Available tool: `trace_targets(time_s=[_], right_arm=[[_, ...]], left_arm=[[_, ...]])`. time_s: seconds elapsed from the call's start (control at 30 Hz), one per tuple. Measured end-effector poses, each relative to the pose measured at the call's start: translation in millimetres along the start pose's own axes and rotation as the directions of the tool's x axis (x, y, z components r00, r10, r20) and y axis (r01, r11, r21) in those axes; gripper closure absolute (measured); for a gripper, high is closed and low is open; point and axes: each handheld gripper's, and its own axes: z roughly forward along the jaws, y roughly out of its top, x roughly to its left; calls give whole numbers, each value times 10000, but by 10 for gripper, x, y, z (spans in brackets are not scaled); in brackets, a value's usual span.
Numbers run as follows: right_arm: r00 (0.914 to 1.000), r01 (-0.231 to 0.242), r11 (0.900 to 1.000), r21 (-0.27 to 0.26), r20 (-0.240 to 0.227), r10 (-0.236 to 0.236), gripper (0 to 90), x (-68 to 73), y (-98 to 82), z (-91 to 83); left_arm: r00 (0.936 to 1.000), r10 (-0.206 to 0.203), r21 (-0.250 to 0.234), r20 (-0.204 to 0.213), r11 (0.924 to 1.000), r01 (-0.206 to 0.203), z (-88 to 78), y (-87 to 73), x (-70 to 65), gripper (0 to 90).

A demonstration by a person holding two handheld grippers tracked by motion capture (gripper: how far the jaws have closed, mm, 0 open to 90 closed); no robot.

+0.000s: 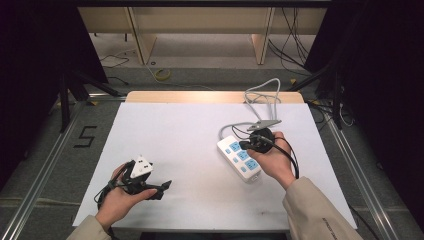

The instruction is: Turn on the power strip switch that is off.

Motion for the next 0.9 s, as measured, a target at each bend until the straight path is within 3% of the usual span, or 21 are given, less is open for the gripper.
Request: trace_targets(time_s=[0.9], right_arm=[[9998,127,9994,322,-150,-122,900,14,118,172]], left_arm=[[10000,23,24,21,10000,-23,-2,-2,2,117]])
